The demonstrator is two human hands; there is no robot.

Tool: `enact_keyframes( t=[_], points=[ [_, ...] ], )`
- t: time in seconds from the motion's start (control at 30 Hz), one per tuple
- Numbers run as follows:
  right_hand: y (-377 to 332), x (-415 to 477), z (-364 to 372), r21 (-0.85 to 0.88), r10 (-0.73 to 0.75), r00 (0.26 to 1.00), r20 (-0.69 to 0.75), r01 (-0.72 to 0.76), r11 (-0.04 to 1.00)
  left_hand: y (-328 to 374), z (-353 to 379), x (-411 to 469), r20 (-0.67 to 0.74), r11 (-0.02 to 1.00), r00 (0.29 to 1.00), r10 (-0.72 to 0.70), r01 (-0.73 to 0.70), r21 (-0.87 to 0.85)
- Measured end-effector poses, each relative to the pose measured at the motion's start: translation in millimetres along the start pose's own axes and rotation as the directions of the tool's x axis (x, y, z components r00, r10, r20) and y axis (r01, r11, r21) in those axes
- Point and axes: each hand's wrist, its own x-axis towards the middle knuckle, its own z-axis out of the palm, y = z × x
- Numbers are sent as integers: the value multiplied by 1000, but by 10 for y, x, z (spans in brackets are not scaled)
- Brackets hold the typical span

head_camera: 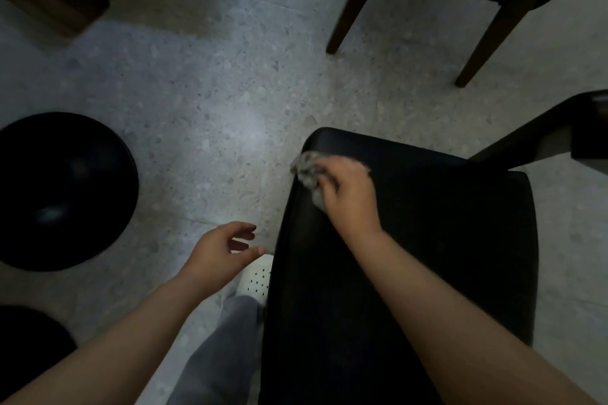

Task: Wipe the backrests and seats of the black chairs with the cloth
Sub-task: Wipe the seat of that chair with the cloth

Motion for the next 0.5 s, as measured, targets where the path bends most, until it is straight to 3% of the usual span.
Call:
enact_keyframes(
  t=[0.07,0.17,0.23,0.37,0.5],
  points=[
    [-19,-360,17,36,-68,992,102,65,997,-6,-4,-16,3,1000,1000,-3,3,7],
    [-86,-694,-41,145,-74,968,238,40,989,-9,-16,-40,11,1000,1000,-2,1,18],
    [-124,-642,-116,169,-60,979,192,27,985,-7,-16,-52,13,1000,1000,-3,2,27],
    [-50,-41,-323,111,67,994,-83,-58,992,20,37,-61,18,999,1000,10,-11,51],
    [19,92,-242,104,168,982,-85,-159,982,99,108,-45,8,998,999,35,-36,49]
  ],
)
